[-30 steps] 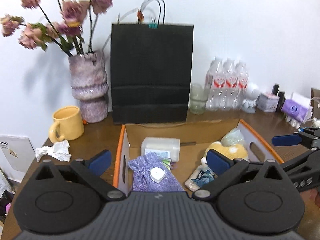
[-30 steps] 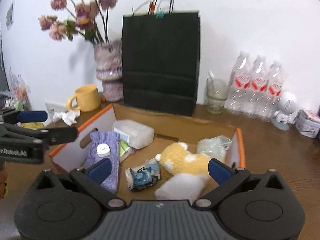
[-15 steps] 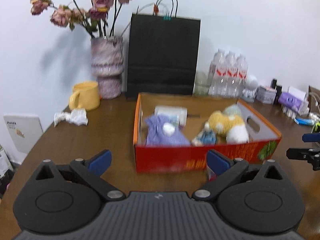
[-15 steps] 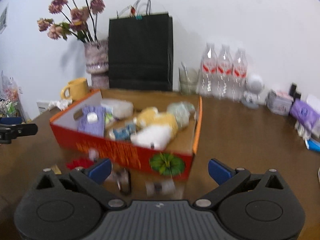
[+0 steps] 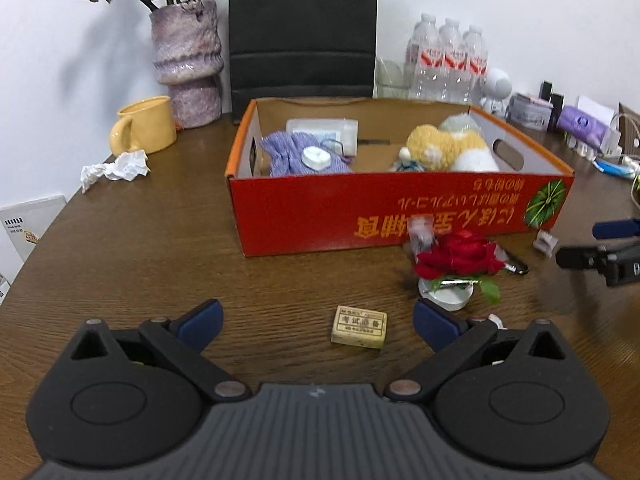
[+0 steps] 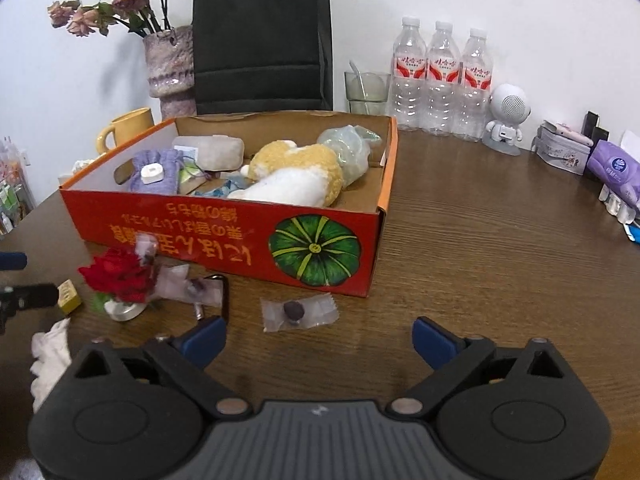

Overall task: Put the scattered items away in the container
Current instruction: 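Grasp the small yellow box with the left tool while the right grasps a clear wrapper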

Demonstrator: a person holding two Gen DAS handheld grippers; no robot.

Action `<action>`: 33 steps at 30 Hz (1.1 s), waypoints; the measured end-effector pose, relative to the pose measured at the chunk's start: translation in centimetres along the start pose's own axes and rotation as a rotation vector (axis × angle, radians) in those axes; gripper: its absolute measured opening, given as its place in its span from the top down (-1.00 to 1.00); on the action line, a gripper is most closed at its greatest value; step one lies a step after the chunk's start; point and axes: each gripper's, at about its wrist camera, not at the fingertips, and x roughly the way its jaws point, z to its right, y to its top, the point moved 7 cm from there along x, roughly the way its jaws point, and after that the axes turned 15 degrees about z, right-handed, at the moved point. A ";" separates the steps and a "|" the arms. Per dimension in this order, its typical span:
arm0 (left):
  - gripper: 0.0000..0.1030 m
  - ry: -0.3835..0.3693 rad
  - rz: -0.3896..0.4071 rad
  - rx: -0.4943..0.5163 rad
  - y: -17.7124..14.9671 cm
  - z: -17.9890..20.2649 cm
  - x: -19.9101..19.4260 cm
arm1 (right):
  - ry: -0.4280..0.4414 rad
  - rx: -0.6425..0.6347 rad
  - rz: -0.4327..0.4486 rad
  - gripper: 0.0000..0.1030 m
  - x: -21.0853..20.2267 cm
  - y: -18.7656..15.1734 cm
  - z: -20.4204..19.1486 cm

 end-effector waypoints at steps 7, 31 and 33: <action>-0.75 0.010 -0.026 -0.005 -0.5 0.5 1.1 | 0.037 0.007 -0.010 -0.39 1.9 0.0 -0.2; 0.40 -0.022 -0.008 0.022 -1.2 1.9 0.3 | 0.046 -0.010 0.019 0.73 0.6 -0.3 -1.1; 0.40 -0.020 -0.006 0.020 -1.3 1.8 0.3 | 0.043 -0.012 0.021 0.73 0.4 -0.4 -1.1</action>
